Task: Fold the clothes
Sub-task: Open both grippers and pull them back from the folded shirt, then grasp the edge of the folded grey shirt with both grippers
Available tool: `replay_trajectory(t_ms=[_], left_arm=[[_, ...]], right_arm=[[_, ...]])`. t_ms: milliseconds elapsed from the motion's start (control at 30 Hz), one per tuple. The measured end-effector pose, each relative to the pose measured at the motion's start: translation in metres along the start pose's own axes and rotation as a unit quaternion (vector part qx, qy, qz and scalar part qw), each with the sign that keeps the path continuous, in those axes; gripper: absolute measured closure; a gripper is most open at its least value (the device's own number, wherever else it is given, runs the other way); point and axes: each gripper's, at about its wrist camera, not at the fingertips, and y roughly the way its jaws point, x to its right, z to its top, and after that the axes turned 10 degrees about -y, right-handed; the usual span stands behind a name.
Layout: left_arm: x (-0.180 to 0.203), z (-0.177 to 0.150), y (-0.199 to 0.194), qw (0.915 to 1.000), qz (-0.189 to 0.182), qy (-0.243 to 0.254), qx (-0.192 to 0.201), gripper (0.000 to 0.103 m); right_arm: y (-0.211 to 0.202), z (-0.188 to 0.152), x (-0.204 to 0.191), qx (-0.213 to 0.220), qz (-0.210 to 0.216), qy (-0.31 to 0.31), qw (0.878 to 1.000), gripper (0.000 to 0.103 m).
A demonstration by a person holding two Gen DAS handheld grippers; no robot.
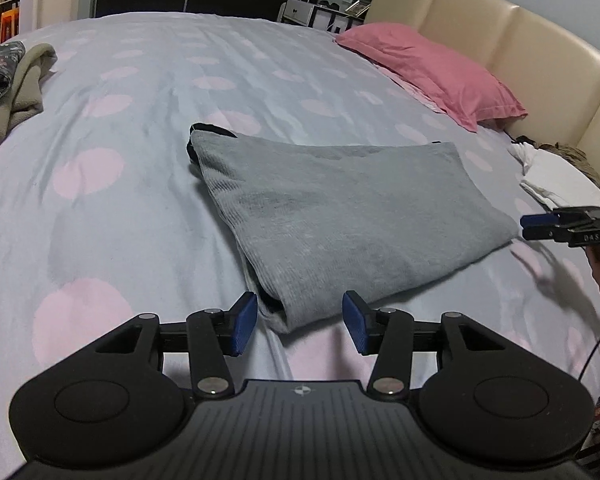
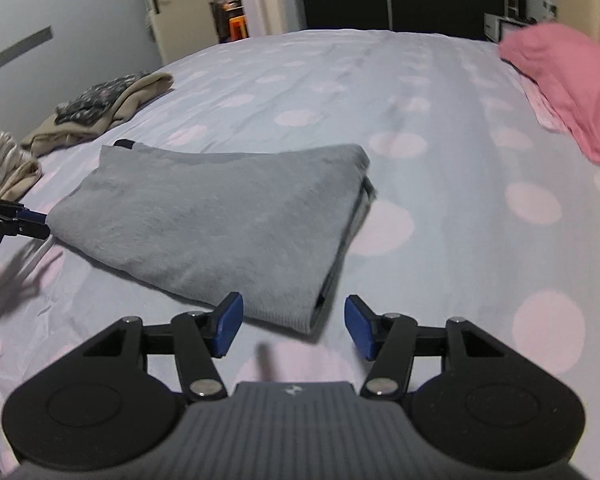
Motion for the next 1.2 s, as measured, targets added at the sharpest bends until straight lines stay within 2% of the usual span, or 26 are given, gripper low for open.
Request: replay_trajectory(t_ms=[100,133,167,200,233,300,333,433,600,700,867,967,1067,1200], left_arm=[[-0.001,-0.002,0.006,1.0,-0.006,0.002,-0.001,0.061],[-0.001,-0.002,0.006,1.0,-0.009,0.002,-0.001,0.067],[-0.002,-0.003,0.007,0.9999,-0.012,0.002,-0.001,0.079],[-0.003,-0.003,0.006,0.9999,-0.016,0.001,-0.002,0.086],[-0.006,-0.003,0.006,0.9998,-0.021,-0.005,-0.005,0.091],[-0.014,0.0,0.004,0.9985,-0.04,-0.035,-0.012,0.094],[-0.019,0.002,0.002,0.9971,-0.051,-0.055,-0.014,0.095],[-0.023,0.006,-0.01,0.995,-0.071,-0.071,-0.009,0.096],[-0.016,0.007,-0.036,0.992,-0.101,-0.076,-0.002,0.096],[-0.008,-0.002,-0.052,0.9921,-0.109,-0.059,-0.017,0.096],[-0.001,-0.039,-0.081,0.9891,-0.129,-0.048,-0.052,0.096],[-0.002,-0.066,-0.084,0.9904,-0.106,-0.04,-0.079,0.095],[-0.001,-0.086,-0.082,0.9916,-0.069,-0.026,-0.106,0.094],[0.012,-0.087,-0.093,0.9943,-0.008,0.042,-0.097,0.093]], right_arm=[[0.008,-0.002,0.003,0.012,0.01,0.018,1.0,0.044],[0.011,-0.002,0.004,0.015,0.016,0.025,0.999,0.045],[0.014,-0.002,0.006,0.013,0.023,0.032,0.999,0.053],[0.018,-0.002,0.007,0.009,0.03,0.039,0.999,0.071],[0.018,-0.002,0.009,0.009,0.037,0.048,0.998,0.081],[0.017,-0.003,0.012,0.009,0.049,0.067,0.996,0.093],[0.016,-0.003,0.014,0.009,0.055,0.077,0.995,0.094],[0.01,-0.004,0.018,0.012,0.071,0.101,0.992,0.096],[-0.023,-0.001,0.022,0.037,0.087,0.137,0.986,0.097],[-0.043,-0.006,0.015,0.041,0.095,0.153,0.983,0.097],[-0.07,-0.032,-0.003,0.025,0.113,0.172,0.978,0.097],[-0.083,-0.053,-0.014,0.009,0.129,0.175,0.976,0.097],[-0.081,-0.074,-0.029,-0.029,0.125,0.168,0.977,0.097],[-0.077,-0.092,-0.04,-0.059,0.076,0.172,0.98,0.077]])
